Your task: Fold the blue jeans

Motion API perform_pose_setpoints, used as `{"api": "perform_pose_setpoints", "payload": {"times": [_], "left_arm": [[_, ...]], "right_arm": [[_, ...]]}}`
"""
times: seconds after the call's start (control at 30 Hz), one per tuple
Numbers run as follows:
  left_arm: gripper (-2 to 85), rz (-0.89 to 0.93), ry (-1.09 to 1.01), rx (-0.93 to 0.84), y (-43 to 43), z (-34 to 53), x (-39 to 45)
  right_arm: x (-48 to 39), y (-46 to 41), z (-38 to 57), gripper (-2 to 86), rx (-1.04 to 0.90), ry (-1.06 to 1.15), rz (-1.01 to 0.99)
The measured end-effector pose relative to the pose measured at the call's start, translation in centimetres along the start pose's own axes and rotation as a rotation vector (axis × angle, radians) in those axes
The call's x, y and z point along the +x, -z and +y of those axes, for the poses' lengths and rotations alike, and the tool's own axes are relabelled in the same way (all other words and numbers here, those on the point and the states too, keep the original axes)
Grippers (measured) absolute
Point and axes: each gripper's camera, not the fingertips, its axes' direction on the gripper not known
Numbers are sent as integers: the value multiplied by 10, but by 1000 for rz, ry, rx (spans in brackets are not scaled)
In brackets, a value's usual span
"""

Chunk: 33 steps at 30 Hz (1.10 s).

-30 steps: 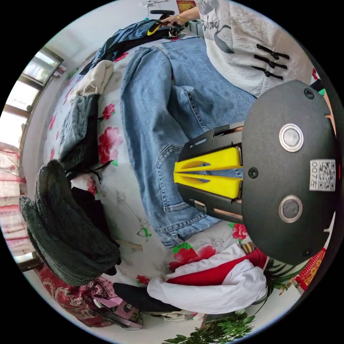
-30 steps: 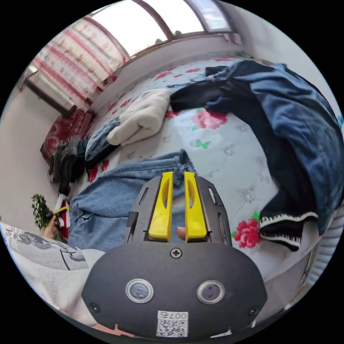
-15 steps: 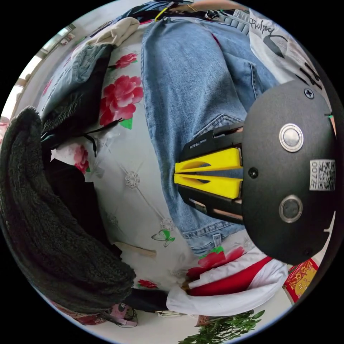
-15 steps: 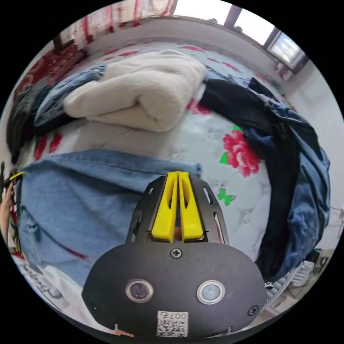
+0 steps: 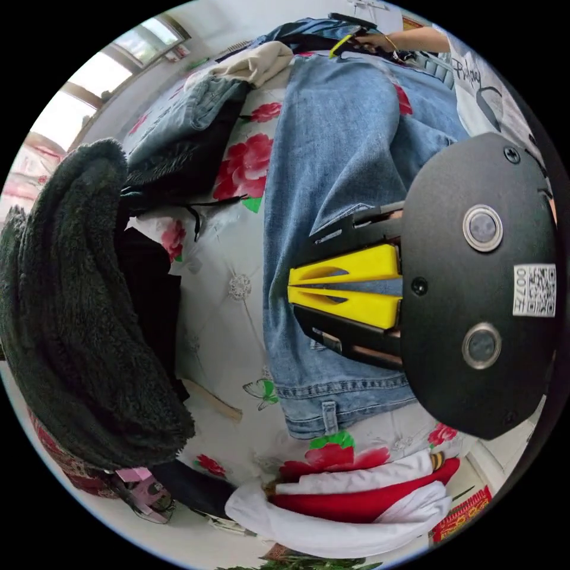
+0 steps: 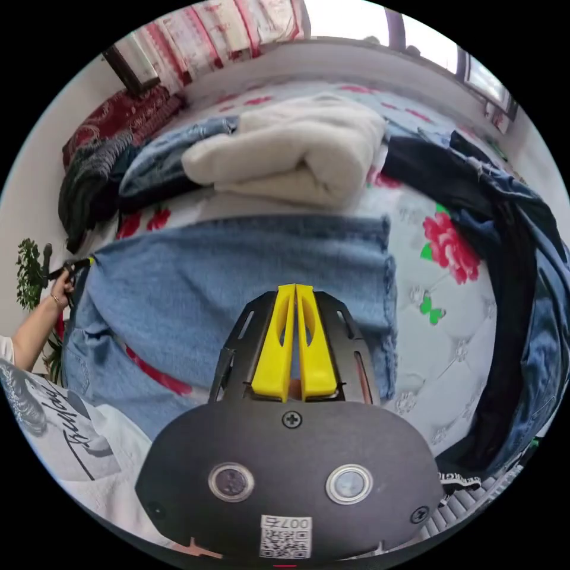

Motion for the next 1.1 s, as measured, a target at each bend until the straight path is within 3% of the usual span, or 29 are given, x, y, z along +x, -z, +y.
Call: {"api": "perform_pose_setpoints", "payload": {"times": [0.23,0.37,0.43,0.5,0.57,0.67,0.77,0.93,1.0,1.1], "left_arm": [[-10,26,52,51,64,100,-1],[-10,-45,2,-89,75,177,8],[-10,-80,-24,-161,70,205,7],[-9,-160,-74,-245,51,227,-4],[-9,-136,-150,-202,46,229,-15],[-9,-28,-149,-259,44,206,-42],[-9,123,-81,-288,43,195,-77],[-8,189,-8,-21,105,232,-94],[-5,176,149,98,141,273,-117],[22,125,395,128,165,329,-158]], "right_arm": [[-32,-19,31,-3,157,81,156],[-47,-23,18,-2,79,237,282],[-45,-32,7,-2,14,266,467],[-33,-33,-2,-2,-14,228,520],[-17,-30,-15,-1,-51,123,530],[8,-6,-29,0,-36,-97,413],[11,44,-11,6,147,-170,253],[34,107,88,43,243,-275,-170],[52,119,139,57,240,-379,-228],[84,130,226,81,200,-575,-248]]}}
